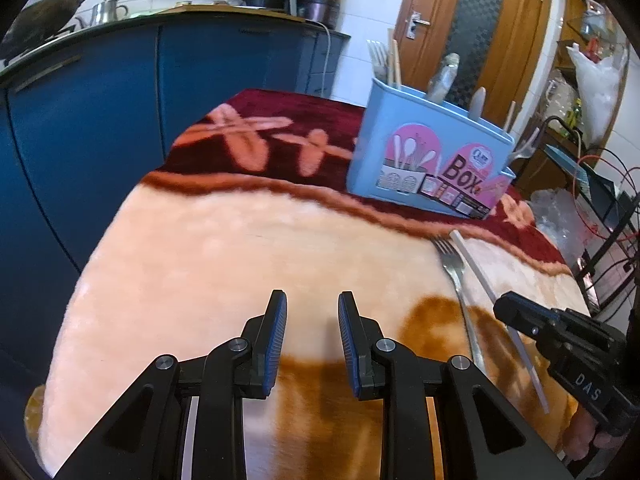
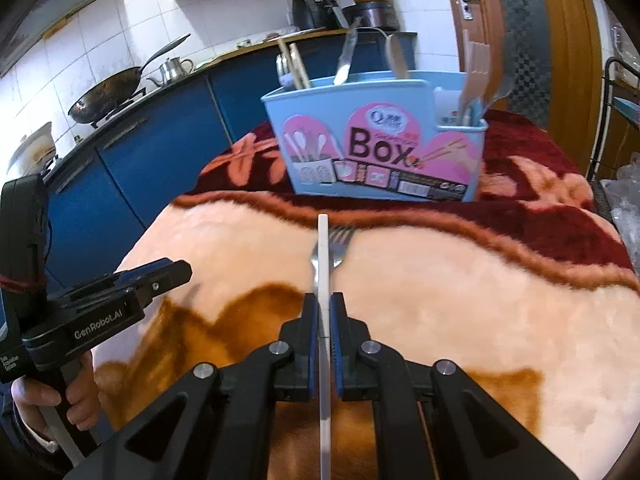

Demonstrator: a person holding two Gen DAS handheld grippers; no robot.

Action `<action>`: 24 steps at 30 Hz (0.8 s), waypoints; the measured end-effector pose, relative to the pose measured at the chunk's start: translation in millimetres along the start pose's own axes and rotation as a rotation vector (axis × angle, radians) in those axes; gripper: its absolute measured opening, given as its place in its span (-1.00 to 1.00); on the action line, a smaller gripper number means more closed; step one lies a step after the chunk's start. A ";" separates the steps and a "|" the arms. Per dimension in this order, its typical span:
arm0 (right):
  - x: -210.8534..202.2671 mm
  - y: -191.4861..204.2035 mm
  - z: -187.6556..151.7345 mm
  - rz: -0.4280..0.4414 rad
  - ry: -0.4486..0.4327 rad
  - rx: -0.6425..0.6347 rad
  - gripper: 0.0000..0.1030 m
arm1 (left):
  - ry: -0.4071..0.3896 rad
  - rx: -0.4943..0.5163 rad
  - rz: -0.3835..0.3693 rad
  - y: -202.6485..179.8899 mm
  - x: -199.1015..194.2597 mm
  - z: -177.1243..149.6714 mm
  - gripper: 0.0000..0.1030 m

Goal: Organize utensils
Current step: 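Close the right tool on a silver knife while the left tool closes on a silver fork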

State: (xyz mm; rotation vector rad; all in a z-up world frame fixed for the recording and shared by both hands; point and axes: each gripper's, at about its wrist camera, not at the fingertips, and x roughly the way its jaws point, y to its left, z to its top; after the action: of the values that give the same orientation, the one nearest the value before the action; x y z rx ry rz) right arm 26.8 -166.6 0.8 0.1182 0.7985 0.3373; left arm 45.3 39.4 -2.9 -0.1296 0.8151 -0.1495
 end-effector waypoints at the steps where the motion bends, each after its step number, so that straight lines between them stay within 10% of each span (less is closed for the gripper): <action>1: -1.3 -2.4 -0.2 -0.005 -0.003 0.005 -0.84 | 0.003 0.004 -0.006 -2.3 0.1 -0.1 -0.48; 24: -19.0 -58.3 -8.8 -0.062 -0.034 0.118 -0.84 | 0.131 0.078 -0.190 -65.4 34.6 13.2 -0.48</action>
State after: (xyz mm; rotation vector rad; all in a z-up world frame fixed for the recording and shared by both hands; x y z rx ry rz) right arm 22.9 -228.0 -5.7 0.2089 0.7864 0.2289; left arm 72.9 -30.3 -7.4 -0.1243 0.9256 -0.3715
